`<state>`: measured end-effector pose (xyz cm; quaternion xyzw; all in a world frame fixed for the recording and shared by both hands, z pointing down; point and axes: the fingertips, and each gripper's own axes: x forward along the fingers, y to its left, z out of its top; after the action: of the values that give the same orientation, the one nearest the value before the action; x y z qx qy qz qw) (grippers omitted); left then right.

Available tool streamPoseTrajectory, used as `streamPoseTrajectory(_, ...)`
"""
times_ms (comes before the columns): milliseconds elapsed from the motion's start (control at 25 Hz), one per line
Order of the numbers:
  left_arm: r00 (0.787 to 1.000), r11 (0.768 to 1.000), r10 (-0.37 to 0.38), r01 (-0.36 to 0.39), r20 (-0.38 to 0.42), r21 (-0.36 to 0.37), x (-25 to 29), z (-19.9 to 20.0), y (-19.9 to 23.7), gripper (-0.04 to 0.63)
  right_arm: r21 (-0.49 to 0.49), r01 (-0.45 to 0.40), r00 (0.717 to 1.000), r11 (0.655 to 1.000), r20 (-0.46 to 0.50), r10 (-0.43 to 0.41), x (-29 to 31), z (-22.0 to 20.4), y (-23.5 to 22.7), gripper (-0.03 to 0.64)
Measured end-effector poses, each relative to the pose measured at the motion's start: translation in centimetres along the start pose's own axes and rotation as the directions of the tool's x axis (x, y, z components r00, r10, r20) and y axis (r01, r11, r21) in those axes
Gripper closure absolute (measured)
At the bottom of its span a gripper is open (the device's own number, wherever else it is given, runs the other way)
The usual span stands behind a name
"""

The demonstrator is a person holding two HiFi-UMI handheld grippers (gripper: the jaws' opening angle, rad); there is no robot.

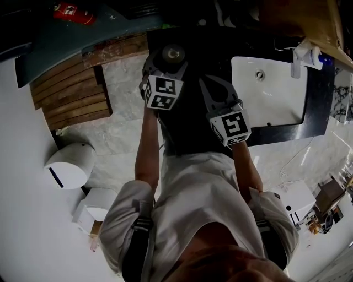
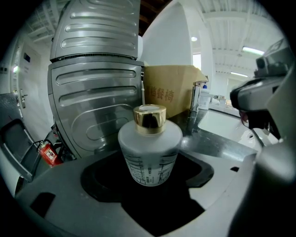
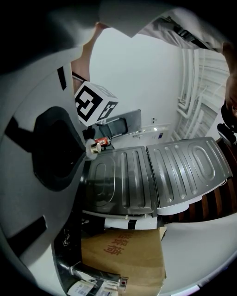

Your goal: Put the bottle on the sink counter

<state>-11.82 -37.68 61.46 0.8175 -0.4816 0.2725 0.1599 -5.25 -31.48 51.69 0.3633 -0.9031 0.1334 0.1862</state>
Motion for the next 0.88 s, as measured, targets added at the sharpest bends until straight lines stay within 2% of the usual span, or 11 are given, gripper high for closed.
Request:
streamPoseTrajectory(320,1.0,0.994,0.023,-0.024,-0.006,-0.11,-1.4,-1.8,0.2,0.264,-0.029,-0.031,1.0,0.999,0.0,0.031,-1.1,0.1,1.5,0.618)
streamPoseTrajectory(720,0.998,0.983,0.055,-0.048,0.033,-0.179,-5.3,-3.2,-1.5,0.265,-0.006,-0.072,0.997,0.997,0.013,0.072,-3.1,-0.5,2.9,0.618)
streamPoseTrajectory(760,0.997,0.982,0.063,-0.055,0.041,-0.18,-5.9,-3.2,-1.7,0.278,-0.002,-0.077,0.997,0.997,0.015,0.077,-3.3,-0.5,2.9,0.618)
streamPoseTrajectory(880,0.994,0.984,0.096,-0.086,0.057,-0.155,-7.6,-3.1,-2.2,0.379,0.037,-0.096,0.995,0.995,0.033,0.095,-4.2,-0.5,2.9,0.618)
